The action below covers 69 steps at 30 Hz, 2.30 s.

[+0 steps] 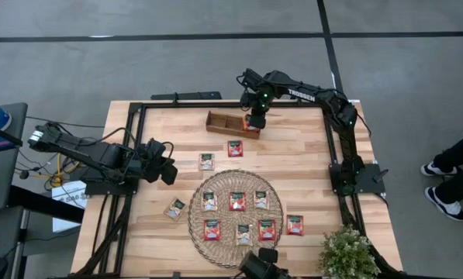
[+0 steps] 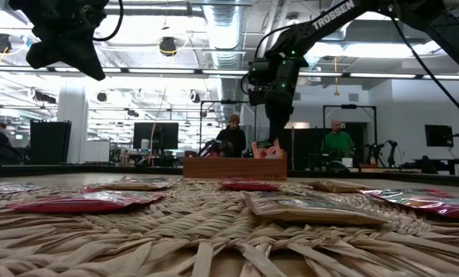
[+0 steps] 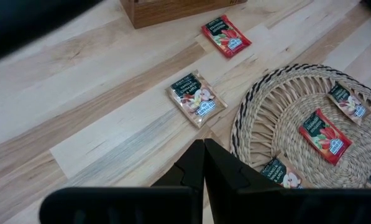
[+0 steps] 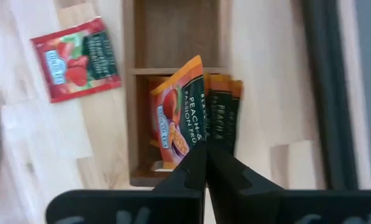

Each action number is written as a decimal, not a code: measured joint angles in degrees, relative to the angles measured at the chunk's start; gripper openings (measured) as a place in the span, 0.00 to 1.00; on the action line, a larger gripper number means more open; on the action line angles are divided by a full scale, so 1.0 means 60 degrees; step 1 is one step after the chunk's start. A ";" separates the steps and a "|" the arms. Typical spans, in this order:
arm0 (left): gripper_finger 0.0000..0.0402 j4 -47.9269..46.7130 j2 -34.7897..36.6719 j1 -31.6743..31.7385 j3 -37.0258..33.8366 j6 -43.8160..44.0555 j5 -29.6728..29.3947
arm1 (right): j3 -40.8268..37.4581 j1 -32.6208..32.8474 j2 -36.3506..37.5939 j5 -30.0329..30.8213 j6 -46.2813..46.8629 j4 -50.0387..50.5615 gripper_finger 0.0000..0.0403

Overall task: Pick & Place Tea
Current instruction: Put the orange tea bag into the right section of the wooden organizer

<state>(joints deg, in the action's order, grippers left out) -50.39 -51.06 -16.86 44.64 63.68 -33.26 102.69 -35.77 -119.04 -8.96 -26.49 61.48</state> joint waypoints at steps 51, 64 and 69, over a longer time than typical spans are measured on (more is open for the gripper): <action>0.00 0.0005 -0.0001 0.0000 0.0000 -0.0160 -0.0333 | -0.0004 0.1021 0.0470 0.2498 0.3576 0.0198 0.00; 0.00 0.0073 -0.0001 0.0000 0.0000 -0.0233 -0.0413 | -0.0004 0.1360 0.0481 0.3010 0.4205 0.0020 0.00; 0.00 0.0070 -0.0001 0.0000 0.0000 -0.0256 -0.0411 | -0.0195 0.1351 0.0499 0.3058 0.4455 -0.0073 0.00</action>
<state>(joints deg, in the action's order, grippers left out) -49.97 -51.06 -16.86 44.64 62.14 -35.73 101.53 -27.66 -116.05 9.39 0.24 61.04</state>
